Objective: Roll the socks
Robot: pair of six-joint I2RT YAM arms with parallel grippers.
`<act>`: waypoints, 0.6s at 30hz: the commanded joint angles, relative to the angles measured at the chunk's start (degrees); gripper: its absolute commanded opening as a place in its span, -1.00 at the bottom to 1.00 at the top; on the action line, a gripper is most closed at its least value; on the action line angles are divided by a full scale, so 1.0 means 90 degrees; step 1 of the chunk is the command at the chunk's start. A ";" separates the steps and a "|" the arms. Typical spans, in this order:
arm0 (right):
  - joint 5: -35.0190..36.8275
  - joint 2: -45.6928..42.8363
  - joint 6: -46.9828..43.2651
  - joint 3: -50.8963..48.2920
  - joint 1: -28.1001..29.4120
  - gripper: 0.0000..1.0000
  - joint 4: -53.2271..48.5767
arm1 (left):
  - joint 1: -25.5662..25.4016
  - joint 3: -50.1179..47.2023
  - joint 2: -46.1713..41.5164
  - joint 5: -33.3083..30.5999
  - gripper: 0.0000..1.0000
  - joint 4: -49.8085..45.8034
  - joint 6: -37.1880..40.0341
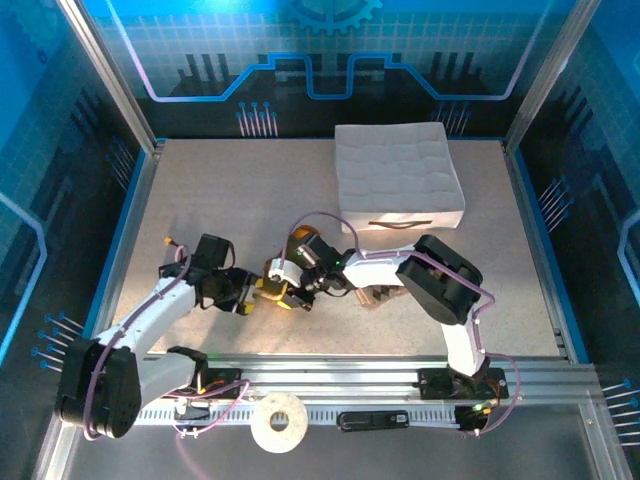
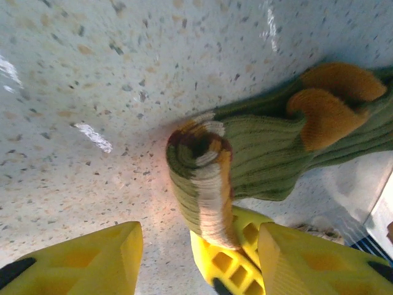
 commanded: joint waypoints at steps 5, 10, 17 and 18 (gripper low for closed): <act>-0.0755 0.0775 0.0758 -0.0211 -0.0391 -1.00 -0.1228 | -0.0389 -0.0067 0.0594 -0.0062 -0.01 0.0493 -0.0074; -0.0844 0.0896 0.0927 -0.0184 -0.0468 -1.00 -0.1220 | -0.0559 0.0013 0.1200 -0.0274 -0.16 0.0614 0.0191; -0.0564 0.0677 0.0779 -0.0156 -0.0464 -0.79 -0.1187 | -0.0696 0.0022 0.1911 -0.0514 -0.46 -0.0007 0.0459; -0.0466 0.0545 0.0662 -0.0170 -0.0425 -0.71 -0.1161 | -0.0714 0.0049 0.1999 -0.0507 -0.46 -0.0082 0.0502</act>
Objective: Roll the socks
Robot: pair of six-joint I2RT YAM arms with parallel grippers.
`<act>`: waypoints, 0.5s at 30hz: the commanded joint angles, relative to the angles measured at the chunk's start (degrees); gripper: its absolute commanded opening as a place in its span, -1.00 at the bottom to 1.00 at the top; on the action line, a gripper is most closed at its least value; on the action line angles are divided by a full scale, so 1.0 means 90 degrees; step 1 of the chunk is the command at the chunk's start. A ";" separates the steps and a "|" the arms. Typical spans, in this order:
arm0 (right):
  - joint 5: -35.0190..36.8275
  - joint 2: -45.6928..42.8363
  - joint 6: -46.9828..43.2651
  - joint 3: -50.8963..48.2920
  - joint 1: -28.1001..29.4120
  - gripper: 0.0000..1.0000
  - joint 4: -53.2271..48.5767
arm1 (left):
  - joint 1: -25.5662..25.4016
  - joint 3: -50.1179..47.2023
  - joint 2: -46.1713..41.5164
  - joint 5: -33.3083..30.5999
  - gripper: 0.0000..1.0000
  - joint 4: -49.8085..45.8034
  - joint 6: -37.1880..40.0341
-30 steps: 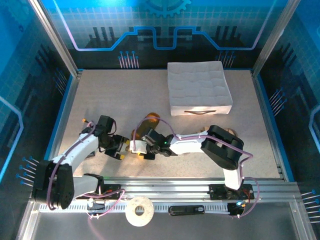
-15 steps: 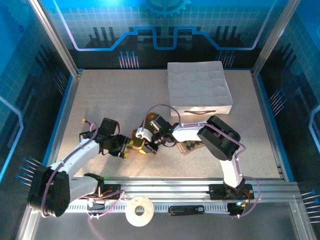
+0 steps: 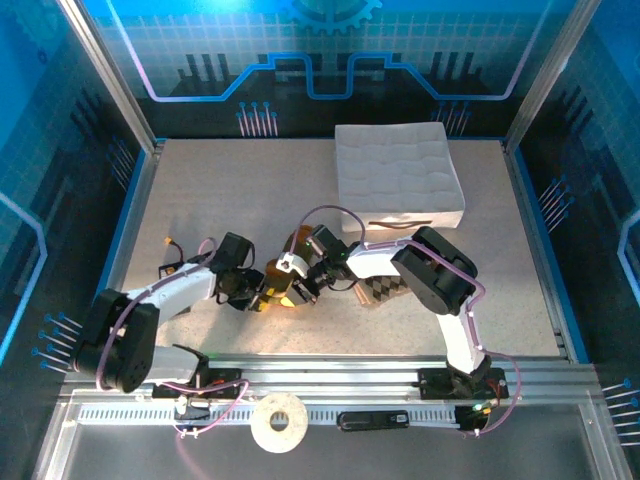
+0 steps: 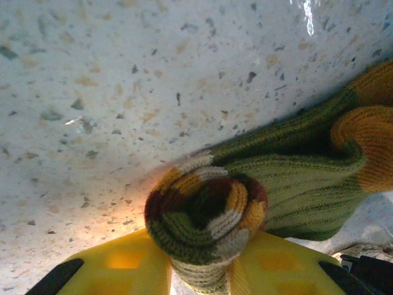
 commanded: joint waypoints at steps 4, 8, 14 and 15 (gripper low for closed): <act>0.1623 -0.0704 -0.0673 -0.0689 0.0243 -0.37 -0.0524 | -0.0132 0.0026 0.0602 -0.0401 -0.48 -0.1072 0.0289; 0.3443 -0.2031 -0.1575 -0.1921 0.0695 -0.03 0.1195 | -0.0130 0.0239 0.0720 -0.0417 -0.49 -0.1223 0.0296; 0.5278 -0.2414 -0.3144 -0.2153 0.1538 0.14 0.1828 | -0.0132 0.0488 0.0897 -0.0329 -0.49 -0.1323 0.0375; 0.5528 -0.2328 -0.3425 -0.2115 0.1703 0.14 0.1903 | -0.0131 0.0519 0.0916 -0.0312 -0.49 -0.1325 0.0384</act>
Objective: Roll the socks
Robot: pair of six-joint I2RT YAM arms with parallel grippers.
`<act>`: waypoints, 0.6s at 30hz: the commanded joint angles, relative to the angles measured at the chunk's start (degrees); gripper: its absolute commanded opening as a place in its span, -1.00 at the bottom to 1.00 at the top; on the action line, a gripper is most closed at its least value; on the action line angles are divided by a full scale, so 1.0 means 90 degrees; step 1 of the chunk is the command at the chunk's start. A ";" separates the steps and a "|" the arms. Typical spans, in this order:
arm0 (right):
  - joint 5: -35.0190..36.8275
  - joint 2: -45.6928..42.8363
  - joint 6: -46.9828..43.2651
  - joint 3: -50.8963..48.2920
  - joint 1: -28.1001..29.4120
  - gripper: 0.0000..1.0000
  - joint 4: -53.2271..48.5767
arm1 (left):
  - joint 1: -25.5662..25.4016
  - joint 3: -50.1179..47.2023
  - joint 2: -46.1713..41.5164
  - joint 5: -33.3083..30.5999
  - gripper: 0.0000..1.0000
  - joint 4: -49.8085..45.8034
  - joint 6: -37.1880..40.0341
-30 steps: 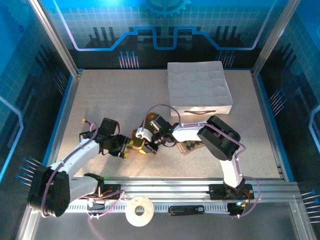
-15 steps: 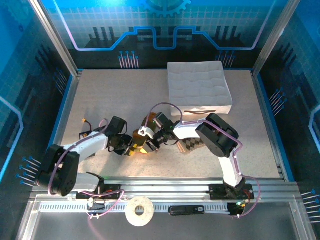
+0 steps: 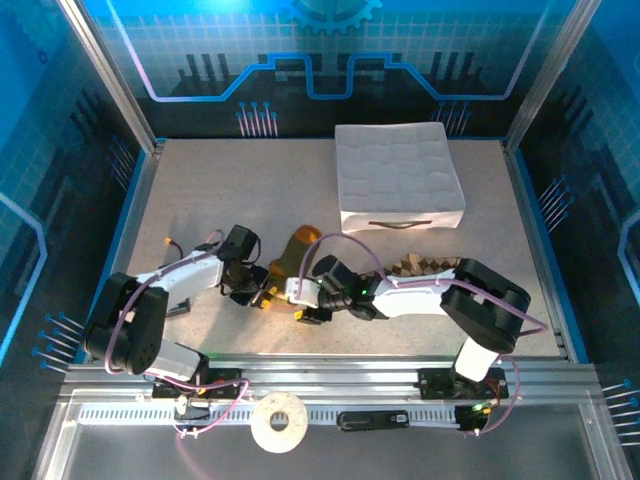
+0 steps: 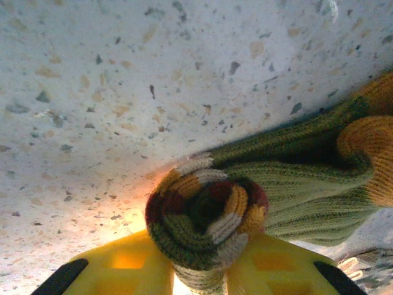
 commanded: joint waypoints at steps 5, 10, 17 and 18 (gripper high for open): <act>0.1919 0.0611 -0.1742 0.0521 0.0776 0.10 0.0464 | -0.0063 0.0007 0.0443 -0.0286 -0.49 -0.0698 0.0196; 0.2094 0.1167 -0.1782 0.1024 0.0841 -0.08 0.0292 | -0.0068 0.0106 0.0509 -0.0244 -0.50 -0.0725 0.0242; 0.2347 0.1725 -0.1111 0.1378 0.0591 -0.53 -0.0585 | 0.0012 0.0171 0.0244 -0.0218 -0.48 -0.0823 0.0244; 0.2278 0.1733 -0.1018 0.1345 0.0564 -0.61 -0.0661 | 0.0051 0.0180 0.0164 -0.0200 -0.47 -0.0837 0.0237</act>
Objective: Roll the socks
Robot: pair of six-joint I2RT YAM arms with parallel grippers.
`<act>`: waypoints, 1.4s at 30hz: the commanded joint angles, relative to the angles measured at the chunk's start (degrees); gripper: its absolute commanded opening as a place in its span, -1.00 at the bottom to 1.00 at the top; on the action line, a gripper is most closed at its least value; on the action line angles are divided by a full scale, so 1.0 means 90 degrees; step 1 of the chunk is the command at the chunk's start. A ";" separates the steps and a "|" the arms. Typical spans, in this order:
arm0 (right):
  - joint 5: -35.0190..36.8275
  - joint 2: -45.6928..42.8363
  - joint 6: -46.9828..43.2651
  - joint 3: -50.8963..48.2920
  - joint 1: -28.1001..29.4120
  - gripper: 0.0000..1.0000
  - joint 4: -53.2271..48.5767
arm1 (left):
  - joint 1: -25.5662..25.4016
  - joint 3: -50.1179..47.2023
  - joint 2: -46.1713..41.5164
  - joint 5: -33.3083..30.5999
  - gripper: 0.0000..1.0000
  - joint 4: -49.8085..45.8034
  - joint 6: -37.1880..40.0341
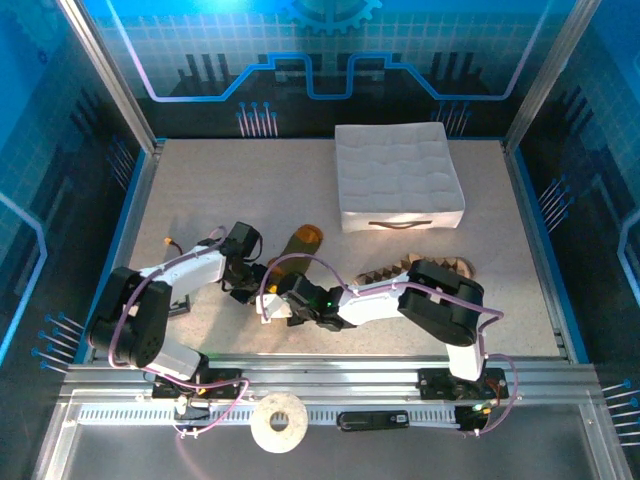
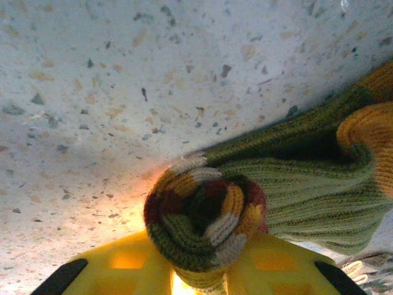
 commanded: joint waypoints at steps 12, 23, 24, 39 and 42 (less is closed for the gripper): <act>-0.2854 0.0219 0.1900 0.0012 -0.0902 -1.00 -0.1609 | 0.0846 -0.0232 -0.1452 0.0104 0.38 -0.0130 -0.0717; -0.4952 0.0858 0.3275 0.0487 -0.1960 -1.00 -0.2224 | 0.0723 -0.0604 -0.1710 0.0433 0.20 0.0390 -0.0975; -0.5134 0.0958 0.3367 0.0598 -0.2043 -1.00 -0.2352 | 0.0671 -0.0649 -0.1686 0.0445 0.19 0.0488 -0.1026; -0.6418 0.2056 0.4705 0.1774 -0.2828 -1.00 -0.3598 | 0.0108 -0.0917 -0.0792 0.0146 0.04 0.1470 -0.1182; -0.6475 0.2084 0.4767 0.1847 -0.2817 -1.00 -0.3617 | 0.0088 -0.0980 -0.0525 -0.0002 -0.06 0.1606 -0.1086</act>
